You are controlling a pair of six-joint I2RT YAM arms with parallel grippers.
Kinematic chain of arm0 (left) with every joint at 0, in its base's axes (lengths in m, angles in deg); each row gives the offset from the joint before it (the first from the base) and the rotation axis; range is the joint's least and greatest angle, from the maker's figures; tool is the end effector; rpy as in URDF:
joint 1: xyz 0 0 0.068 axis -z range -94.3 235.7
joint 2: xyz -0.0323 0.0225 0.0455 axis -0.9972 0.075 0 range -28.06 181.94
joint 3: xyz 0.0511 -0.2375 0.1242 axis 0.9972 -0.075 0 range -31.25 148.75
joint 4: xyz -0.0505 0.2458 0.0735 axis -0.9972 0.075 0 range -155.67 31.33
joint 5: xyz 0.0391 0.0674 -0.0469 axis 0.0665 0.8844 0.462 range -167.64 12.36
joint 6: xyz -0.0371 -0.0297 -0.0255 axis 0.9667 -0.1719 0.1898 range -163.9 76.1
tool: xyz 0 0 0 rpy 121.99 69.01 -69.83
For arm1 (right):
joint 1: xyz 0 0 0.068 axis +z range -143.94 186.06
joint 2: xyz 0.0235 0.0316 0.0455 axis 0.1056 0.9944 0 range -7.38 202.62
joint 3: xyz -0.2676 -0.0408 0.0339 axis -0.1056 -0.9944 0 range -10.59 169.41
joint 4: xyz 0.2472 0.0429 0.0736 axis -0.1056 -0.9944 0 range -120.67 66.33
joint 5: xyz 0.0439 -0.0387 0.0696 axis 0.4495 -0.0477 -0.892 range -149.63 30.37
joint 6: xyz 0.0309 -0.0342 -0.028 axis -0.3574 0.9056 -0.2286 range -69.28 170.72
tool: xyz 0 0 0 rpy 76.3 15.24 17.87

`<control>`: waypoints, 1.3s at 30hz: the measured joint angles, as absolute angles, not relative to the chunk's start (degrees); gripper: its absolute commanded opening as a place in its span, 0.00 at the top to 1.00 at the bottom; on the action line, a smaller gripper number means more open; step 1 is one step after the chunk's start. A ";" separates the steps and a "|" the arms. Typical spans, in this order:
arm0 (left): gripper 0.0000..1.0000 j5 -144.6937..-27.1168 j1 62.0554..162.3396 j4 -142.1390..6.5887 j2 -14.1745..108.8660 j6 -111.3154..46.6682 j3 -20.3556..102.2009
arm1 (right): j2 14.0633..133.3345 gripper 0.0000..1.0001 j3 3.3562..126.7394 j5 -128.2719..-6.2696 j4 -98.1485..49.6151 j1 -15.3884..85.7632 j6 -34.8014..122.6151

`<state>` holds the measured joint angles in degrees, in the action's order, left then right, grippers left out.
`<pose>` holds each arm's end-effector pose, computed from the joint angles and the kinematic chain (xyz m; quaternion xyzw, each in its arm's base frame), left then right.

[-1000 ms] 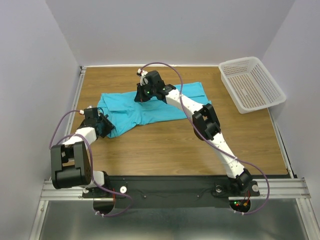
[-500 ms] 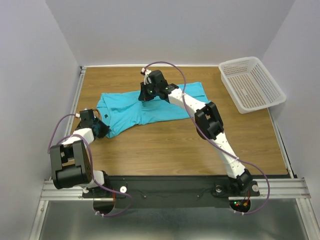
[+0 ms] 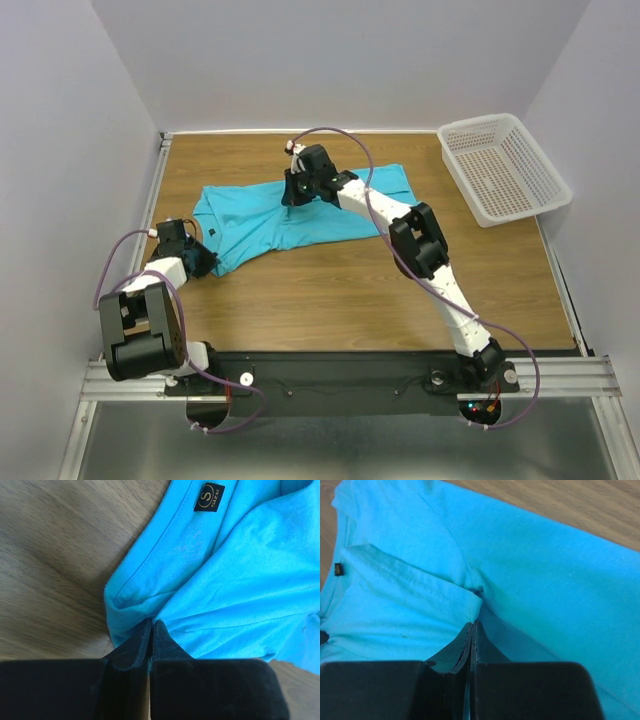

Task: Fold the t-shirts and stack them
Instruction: Fold the tshirt

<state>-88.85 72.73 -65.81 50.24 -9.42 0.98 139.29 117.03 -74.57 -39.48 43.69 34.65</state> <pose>0.2505 0.0505 0.1589 -0.3377 0.8593 -0.1586 0.3499 0.4544 0.3618 0.1733 -0.2235 0.8522 0.3101 0.3574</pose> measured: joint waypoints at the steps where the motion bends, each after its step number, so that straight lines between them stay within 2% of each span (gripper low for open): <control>1: 0.98 -88.85 72.73 -65.73 50.18 -9.42 0.98 | 139.00 0.99 116.44 -73.80 -39.57 43.69 34.65; 6: 0.98 -89.17 72.70 -65.64 50.07 -9.42 0.98 | 138.02 0.99 114.21 -70.70 -39.62 43.69 34.71; 14: 0.98 -89.24 72.70 -65.62 50.07 -9.49 0.98 | 136.60 0.99 113.35 -72.21 -39.59 43.69 36.18; 18: 0.96 -89.39 72.57 -65.57 50.07 -9.75 0.98 | 135.92 0.68 113.29 -74.13 -39.57 43.69 37.36; 19: 0.95 -89.41 72.49 -65.53 50.07 -9.90 0.98 | 135.66 0.55 113.18 -74.61 -39.55 43.69 37.77; 20: 0.88 -89.63 72.44 -65.44 50.07 -10.23 0.98 | 135.40 0.52 113.09 -74.63 -39.53 43.69 38.21; 23: 0.68 -90.64 72.44 -65.07 49.59 -11.04 1.00 | 134.85 0.50 113.09 -74.53 -39.55 43.58 39.69; 24: 0.58 -90.97 72.42 -64.70 49.02 -11.30 1.13 | 134.50 0.50 113.09 -74.50 -39.53 43.49 40.20; 25: 0.55 -91.36 72.42 -64.28 48.36 -11.61 1.37 | 134.13 0.50 113.09 -74.44 -39.57 43.36 40.77; 31: 0.45 -93.83 72.44 -62.34 43.99 -12.90 7.25 | 129.30 0.50 111.19 -79.55 -39.62 42.18 44.87; 36: 0.45 -97.76 72.42 -64.22 44.14 -16.44 13.20 | 117.48 0.50 98.99 -91.27 -39.22 40.41 52.44; 39: 0.45 -101.35 72.35 -66.64 49.28 -18.80 16.04 | 110.35 0.50 90.80 -95.64 -38.85 39.62 56.42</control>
<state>-101.35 72.35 -66.64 49.28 -18.80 16.04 110.35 90.80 -95.64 -38.85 39.62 56.42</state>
